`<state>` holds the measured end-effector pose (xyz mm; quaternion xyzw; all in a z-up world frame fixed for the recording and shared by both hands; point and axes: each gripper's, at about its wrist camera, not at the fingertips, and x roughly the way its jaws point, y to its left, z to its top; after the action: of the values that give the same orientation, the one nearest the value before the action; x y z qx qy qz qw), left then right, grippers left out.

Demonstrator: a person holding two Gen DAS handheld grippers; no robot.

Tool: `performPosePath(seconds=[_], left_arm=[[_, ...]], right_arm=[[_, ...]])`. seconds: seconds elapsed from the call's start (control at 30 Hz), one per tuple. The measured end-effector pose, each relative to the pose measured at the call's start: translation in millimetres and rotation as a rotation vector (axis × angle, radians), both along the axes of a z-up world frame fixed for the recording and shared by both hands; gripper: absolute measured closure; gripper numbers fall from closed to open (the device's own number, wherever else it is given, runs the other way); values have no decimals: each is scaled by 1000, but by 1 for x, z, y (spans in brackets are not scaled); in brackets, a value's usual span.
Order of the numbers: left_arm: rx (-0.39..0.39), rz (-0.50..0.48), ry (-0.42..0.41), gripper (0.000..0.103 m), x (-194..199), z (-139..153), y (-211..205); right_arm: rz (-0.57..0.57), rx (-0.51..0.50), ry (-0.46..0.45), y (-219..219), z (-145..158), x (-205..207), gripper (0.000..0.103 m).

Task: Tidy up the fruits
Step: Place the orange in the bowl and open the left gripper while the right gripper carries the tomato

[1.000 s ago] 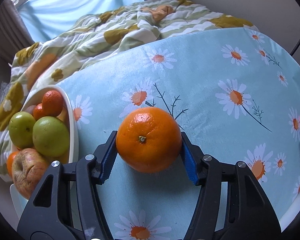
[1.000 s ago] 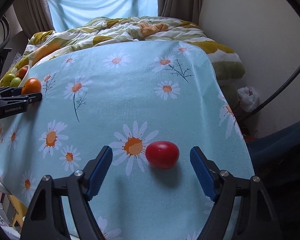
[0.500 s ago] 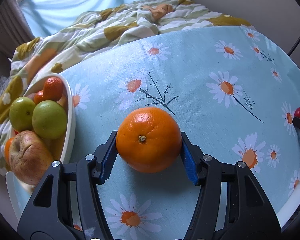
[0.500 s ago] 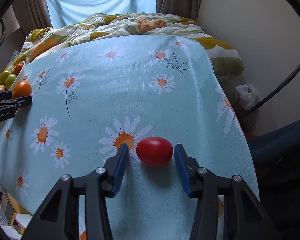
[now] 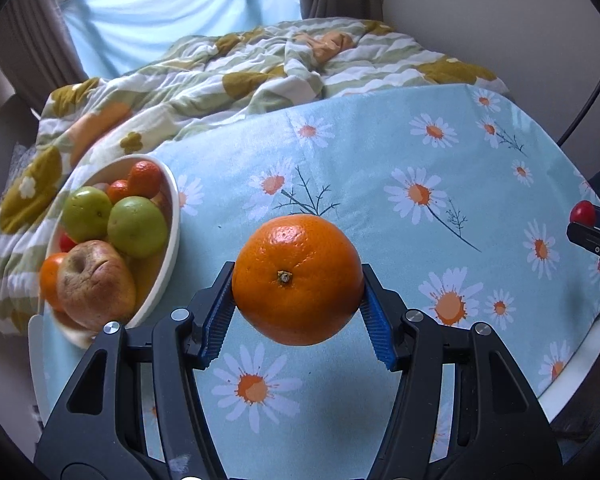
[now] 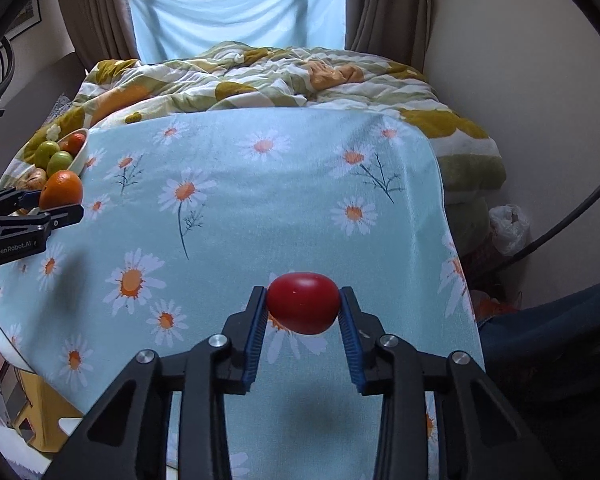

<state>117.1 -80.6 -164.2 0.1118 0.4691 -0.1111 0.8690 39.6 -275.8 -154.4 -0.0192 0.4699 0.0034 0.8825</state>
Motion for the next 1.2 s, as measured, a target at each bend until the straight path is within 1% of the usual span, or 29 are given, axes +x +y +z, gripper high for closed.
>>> performPosePath(seconds=[0.2, 0.37, 0.47, 0.63, 0.9, 1.07, 1.2], left_arm=[[-17, 55, -59, 39, -17, 41, 12], [-28, 123, -108, 39, -29, 72, 32], [-42, 163, -124, 39, -32, 84, 47], [-52, 203, -137, 39, -31, 97, 80], [-58, 229, -131, 39, -10, 101, 137], [-54, 225, -113, 39, 14, 93, 175], [-50, 216, -88, 39, 37, 82, 202]], right_arm=[[118, 24, -44, 19, 35, 11, 70], [231, 60, -47, 43, 57, 26, 70], [289, 71, -52, 60, 67, 34, 70], [348, 98, -57, 92, 78, 50, 70], [388, 142, -43, 152, 87, 79, 70], [392, 152, -37, 189, 85, 100, 70], [384, 162, -29, 214, 81, 117, 70]])
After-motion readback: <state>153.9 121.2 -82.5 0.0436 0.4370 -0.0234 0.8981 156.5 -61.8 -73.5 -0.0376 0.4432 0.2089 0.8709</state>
